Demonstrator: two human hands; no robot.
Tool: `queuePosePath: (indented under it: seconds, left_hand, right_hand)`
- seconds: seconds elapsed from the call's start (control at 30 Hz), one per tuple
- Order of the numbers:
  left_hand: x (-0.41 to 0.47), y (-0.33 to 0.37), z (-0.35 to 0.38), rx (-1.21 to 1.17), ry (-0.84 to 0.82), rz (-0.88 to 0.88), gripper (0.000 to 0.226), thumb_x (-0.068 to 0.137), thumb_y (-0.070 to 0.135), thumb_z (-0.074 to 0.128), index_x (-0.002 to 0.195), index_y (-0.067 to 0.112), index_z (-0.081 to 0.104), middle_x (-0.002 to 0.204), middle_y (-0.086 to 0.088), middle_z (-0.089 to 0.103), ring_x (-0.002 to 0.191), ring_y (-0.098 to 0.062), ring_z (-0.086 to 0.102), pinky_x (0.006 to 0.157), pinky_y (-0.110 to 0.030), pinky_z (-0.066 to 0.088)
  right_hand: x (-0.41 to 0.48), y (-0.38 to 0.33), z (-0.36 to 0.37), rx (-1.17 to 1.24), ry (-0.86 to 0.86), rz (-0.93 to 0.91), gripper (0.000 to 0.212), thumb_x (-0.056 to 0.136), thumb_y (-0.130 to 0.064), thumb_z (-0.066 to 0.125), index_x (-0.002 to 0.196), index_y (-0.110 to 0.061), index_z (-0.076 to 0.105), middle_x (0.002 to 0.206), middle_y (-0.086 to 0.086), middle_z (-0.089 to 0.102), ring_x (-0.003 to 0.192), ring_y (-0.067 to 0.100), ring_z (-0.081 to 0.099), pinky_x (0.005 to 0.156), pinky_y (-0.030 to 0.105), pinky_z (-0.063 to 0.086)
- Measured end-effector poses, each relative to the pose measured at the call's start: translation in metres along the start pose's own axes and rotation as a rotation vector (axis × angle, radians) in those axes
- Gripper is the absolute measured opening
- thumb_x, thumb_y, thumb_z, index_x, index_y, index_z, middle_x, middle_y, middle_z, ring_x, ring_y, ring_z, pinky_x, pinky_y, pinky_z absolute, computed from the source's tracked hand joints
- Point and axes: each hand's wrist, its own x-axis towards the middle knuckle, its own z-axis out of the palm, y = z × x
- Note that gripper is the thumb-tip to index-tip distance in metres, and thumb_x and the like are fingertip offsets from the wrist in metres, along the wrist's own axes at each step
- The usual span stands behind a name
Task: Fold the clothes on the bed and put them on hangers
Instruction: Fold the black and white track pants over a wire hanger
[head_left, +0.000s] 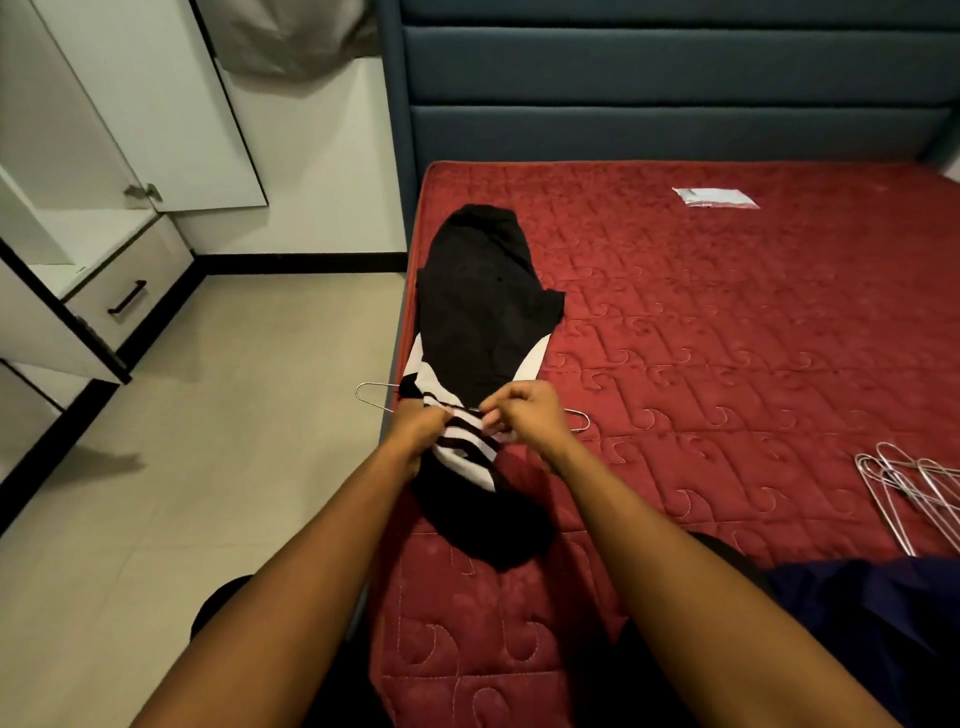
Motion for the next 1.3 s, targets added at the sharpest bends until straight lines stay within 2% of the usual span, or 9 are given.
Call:
queuePosePath:
  seconds: [0.1,0.23,0.33,0.47,0.7,0.83,1.0,1.17,1.3]
  left_hand:
    - [-0.001,0.011,-0.012,-0.272,-0.191,-0.109,0.024,0.103,0.011,0.048,0.11,0.01,0.071,0.106,-0.015,0.075,0.091,-0.025,0.072,0.083,-0.037,0.058]
    - [-0.005,0.02,-0.021,-0.648,-0.314,-0.162,0.031,0.109,0.01,0.035,0.122,-0.003,0.059,0.102,-0.019,0.073,0.08,-0.025,0.075,0.068,-0.035,0.063]
    - [-0.006,0.019,-0.027,-0.718,-0.384,-0.132,0.029,0.107,0.007,0.038,0.124,-0.005,0.058,0.105,-0.02,0.072,0.087,-0.025,0.075,0.081,-0.035,0.063]
    - [-0.005,0.025,-0.033,-0.597,-0.355,-0.105,0.024,0.106,0.005,0.041,0.115,-0.004,0.061,0.099,-0.017,0.073,0.079,-0.021,0.075,0.072,-0.031,0.063]
    - [0.005,0.031,-0.028,0.093,0.068,-0.067,0.04,0.086,0.042,0.078,0.103,0.008,0.067,0.098,-0.006,0.07,0.091,-0.026,0.067,0.088,-0.037,0.056]
    - [-0.015,0.025,-0.022,0.356,-0.1,-0.059,0.018,0.078,0.004,0.076,0.094,0.005,0.068,0.087,-0.013,0.068,0.077,-0.026,0.064,0.069,-0.034,0.055]
    - [-0.021,0.029,-0.026,0.018,-0.288,0.119,0.023,0.083,-0.013,0.059,0.1,0.001,0.063,0.085,-0.012,0.068,0.075,-0.021,0.069,0.063,-0.028,0.056]
    - [-0.014,0.046,-0.043,-0.153,-0.459,0.047,0.053,0.071,-0.025,0.029,0.101,0.003,0.062,0.087,-0.016,0.061,0.073,-0.022,0.062,0.058,-0.025,0.05]
    - [-0.014,0.068,-0.042,-0.331,-0.419,0.059,0.059,0.072,-0.024,0.029,0.108,0.005,0.065,0.093,-0.017,0.071,0.082,-0.029,0.07,0.065,-0.029,0.058]
  right_hand:
    - [0.01,0.017,-0.009,-0.214,0.344,0.09,0.026,0.078,-0.035,0.065,0.072,-0.011,0.071,0.07,0.007,0.071,0.072,0.03,0.069,0.067,0.038,0.054]
    - [-0.006,0.015,-0.002,0.316,-0.078,0.331,0.05,0.085,-0.065,0.067,0.103,-0.018,0.071,0.078,0.004,0.068,0.066,0.019,0.064,0.057,0.029,0.047]
    - [-0.005,0.024,-0.001,0.489,-0.337,0.297,0.054,0.091,-0.054,0.065,0.128,-0.015,0.067,0.107,0.007,0.076,0.097,0.022,0.069,0.089,0.033,0.052]
    - [-0.001,0.018,-0.003,0.54,-0.222,0.274,0.016,0.09,-0.026,0.067,0.104,-0.018,0.067,0.083,-0.002,0.068,0.068,0.009,0.06,0.062,0.021,0.046]
    - [0.0,0.01,-0.005,0.762,-0.29,0.239,0.025,0.091,0.0,0.045,0.108,-0.01,0.06,0.091,0.008,0.07,0.075,0.022,0.067,0.079,0.044,0.06]
    - [-0.001,0.018,0.008,0.704,-0.224,0.258,0.034,0.086,0.025,0.049,0.099,-0.005,0.058,0.084,0.019,0.066,0.072,0.027,0.07,0.062,0.032,0.062]
    - [-0.009,0.02,0.012,0.447,-0.381,0.217,0.038,0.078,0.002,0.079,0.114,-0.006,0.072,0.104,0.008,0.074,0.084,0.015,0.071,0.074,0.026,0.054]
    - [-0.01,0.01,-0.004,0.352,-0.39,0.077,0.022,0.086,0.004,0.066,0.097,-0.014,0.072,0.092,0.003,0.074,0.08,0.01,0.07,0.074,0.024,0.051]
    - [0.0,-0.001,-0.014,0.586,-0.299,-0.042,0.033,0.086,0.004,0.059,0.118,-0.001,0.066,0.105,0.019,0.066,0.089,0.025,0.067,0.078,0.036,0.057]
